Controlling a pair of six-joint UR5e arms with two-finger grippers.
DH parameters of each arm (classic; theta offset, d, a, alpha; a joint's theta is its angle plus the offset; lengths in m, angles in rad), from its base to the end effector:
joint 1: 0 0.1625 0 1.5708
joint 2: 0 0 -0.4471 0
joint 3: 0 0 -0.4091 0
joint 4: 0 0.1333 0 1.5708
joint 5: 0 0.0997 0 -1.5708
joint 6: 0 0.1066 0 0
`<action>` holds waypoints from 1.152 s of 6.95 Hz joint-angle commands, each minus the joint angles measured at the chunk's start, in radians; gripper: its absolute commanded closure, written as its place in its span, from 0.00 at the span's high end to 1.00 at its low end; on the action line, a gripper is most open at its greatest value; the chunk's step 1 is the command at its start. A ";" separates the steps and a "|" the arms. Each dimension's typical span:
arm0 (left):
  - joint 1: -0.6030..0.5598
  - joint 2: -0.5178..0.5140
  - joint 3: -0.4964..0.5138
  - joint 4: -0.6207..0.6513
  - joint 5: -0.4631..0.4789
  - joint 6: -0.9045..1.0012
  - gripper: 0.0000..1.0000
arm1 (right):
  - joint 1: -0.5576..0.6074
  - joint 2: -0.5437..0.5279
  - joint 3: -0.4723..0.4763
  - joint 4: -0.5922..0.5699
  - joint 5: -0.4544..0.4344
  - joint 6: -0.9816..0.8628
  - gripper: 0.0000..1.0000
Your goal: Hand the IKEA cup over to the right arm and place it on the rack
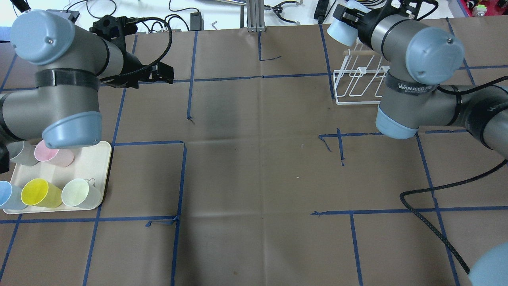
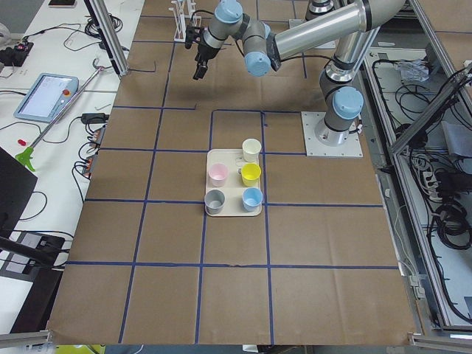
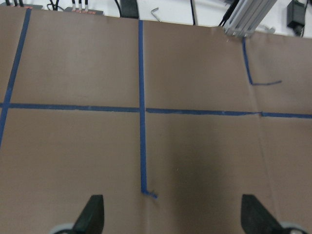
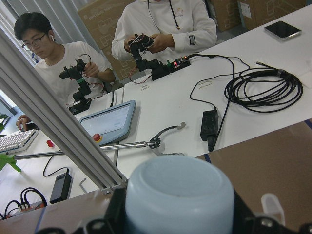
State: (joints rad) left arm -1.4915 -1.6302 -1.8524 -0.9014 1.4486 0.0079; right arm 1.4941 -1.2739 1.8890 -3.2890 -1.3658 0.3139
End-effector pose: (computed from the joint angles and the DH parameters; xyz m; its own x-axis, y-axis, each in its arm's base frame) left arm -0.1030 -0.5505 0.4040 -0.9931 -0.0320 0.1128 -0.0671 0.9439 -0.3234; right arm 0.1083 -0.6131 0.3959 -0.9311 0.0378 -0.3629 0.3386 0.4603 -0.8207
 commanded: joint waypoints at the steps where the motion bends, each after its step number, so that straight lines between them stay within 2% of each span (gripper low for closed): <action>1: -0.009 0.001 0.135 -0.387 0.055 -0.049 0.99 | -0.031 0.109 -0.100 -0.057 -0.004 -0.120 0.09; 2: -0.010 0.000 0.171 -0.490 0.105 -0.052 0.99 | -0.052 0.132 -0.109 -0.061 -0.003 -0.165 0.08; 3: -0.013 0.012 0.179 -0.558 0.108 -0.065 1.00 | -0.084 0.157 -0.125 -0.095 -0.002 -0.230 0.09; 5: -0.015 0.094 0.179 -0.686 0.108 -0.068 1.00 | -0.090 0.227 -0.159 -0.104 -0.006 -0.246 0.08; 8: -0.010 0.159 0.153 -0.702 0.110 -0.054 1.00 | -0.087 0.241 -0.125 -0.145 -0.041 -0.262 0.08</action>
State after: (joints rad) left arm -1.5052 -1.4917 -1.6875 -1.5976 1.5563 -0.0558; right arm 1.4045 -1.0395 1.7575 -3.4160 -1.3861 0.0541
